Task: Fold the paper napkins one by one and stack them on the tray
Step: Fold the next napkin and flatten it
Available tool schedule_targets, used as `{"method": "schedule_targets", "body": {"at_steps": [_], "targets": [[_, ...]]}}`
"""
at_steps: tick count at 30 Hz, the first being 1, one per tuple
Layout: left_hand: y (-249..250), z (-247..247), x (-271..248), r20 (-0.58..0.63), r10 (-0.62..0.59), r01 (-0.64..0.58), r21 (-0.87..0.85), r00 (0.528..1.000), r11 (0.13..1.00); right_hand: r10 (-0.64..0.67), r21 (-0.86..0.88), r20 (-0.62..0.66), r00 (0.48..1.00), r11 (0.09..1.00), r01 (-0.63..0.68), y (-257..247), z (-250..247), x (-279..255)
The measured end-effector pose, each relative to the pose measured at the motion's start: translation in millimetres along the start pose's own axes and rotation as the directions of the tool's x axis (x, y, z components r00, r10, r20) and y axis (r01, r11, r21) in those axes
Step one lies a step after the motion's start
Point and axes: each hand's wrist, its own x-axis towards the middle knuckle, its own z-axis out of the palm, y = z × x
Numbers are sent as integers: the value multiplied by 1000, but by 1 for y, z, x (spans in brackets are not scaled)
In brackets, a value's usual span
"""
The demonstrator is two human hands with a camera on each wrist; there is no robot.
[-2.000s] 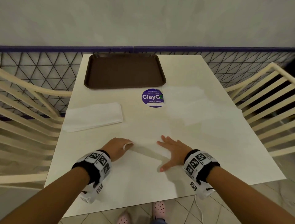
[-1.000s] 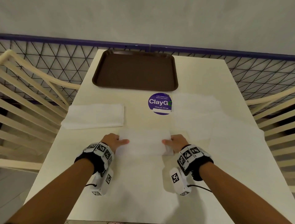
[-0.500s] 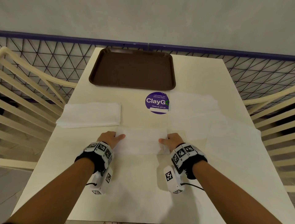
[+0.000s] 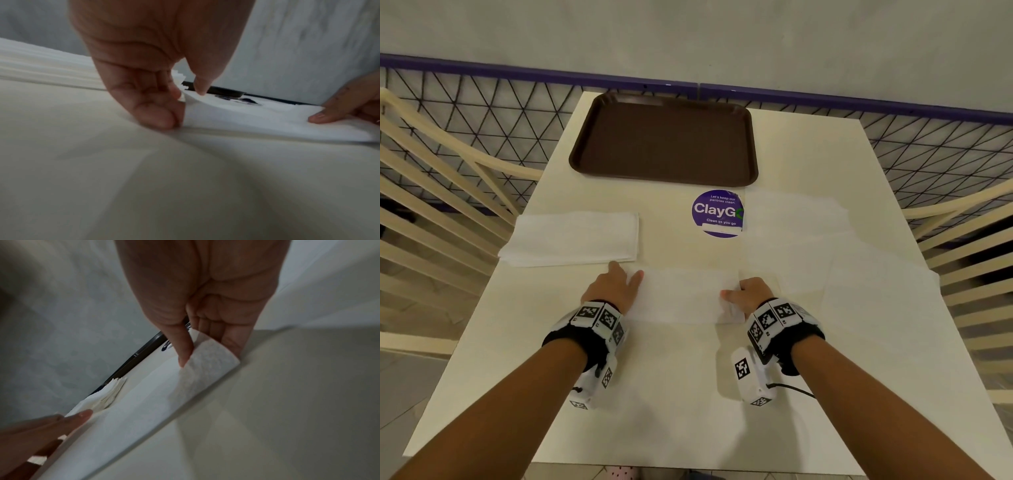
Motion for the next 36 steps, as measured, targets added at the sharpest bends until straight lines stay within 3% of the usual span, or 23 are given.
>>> {"method": "schedule_targets", "body": {"at_steps": [2, 4, 7, 9, 10, 12, 14, 17, 20, 22, 23, 25, 27, 29, 32, 36], "targets": [[4, -1, -12, -90, 92, -87, 66, 992, 994, 7, 3, -2, 1000, 1000, -6, 0, -1, 0], [10, 2, -19, -162, 280, -227, 283, 946, 932, 5, 5, 1, 1000, 1000, -5, -1, -1, -1], [23, 15, -33, -5, 555, -477, 503, 832, 720, 4, -1, -6, 1000, 1000, -4, -1, -1, -4], [31, 20, -42, 95, 645, -589, 524, 758, 615, 2, -7, -10, 1000, 1000, -2, -2, 0, -4], [32, 22, -46, 115, 653, -605, 521, 749, 602, 3, -5, -12, 1000, 1000, -3, -2, 0, -4], [27, 35, -46, 153, 582, -566, 523, 798, 638, -1, -1, -22, 1000, 1000, 1, -3, 0, -5], [22, 40, -45, 119, 557, -530, 519, 822, 671, -2, -28, -23, 1000, 1000, 1, -2, 0, -5], [21, 38, -48, 83, 575, -536, 490, 814, 688, -26, -18, -13, 1000, 1000, 26, -2, 0, -9], [18, 37, -49, 100, 560, -536, 464, 823, 705, -119, 84, -138, 983, 988, 131, 1, 4, -18], [17, 36, -51, 90, 561, -536, 451, 823, 714, -313, -130, -255, 915, 949, 288, 1, 14, -37], [16, 36, -51, 83, 563, -534, 452, 822, 714, -445, -308, -255, 858, 879, 364, 1, 24, -48], [17, 37, -52, 66, 567, -535, 435, 821, 724, -644, -525, -115, 756, 685, 504, 3, 47, -65], [18, 36, -54, 45, 578, -540, 419, 815, 730, -604, -618, 61, 795, 603, 505, 6, 69, -77], [18, 35, -54, 44, 586, -549, 413, 809, 727, -510, -658, 131, 850, 597, 460, 11, 85, -78], [17, 35, -53, 66, 595, -565, 415, 801, 714, -385, -655, 122, 915, 662, 365, 19, 88, -75], [13, 36, -51, 80, 609, -580, 427, 789, 694, -343, -654, 86, 935, 688, 313, 39, 72, -70]]}}
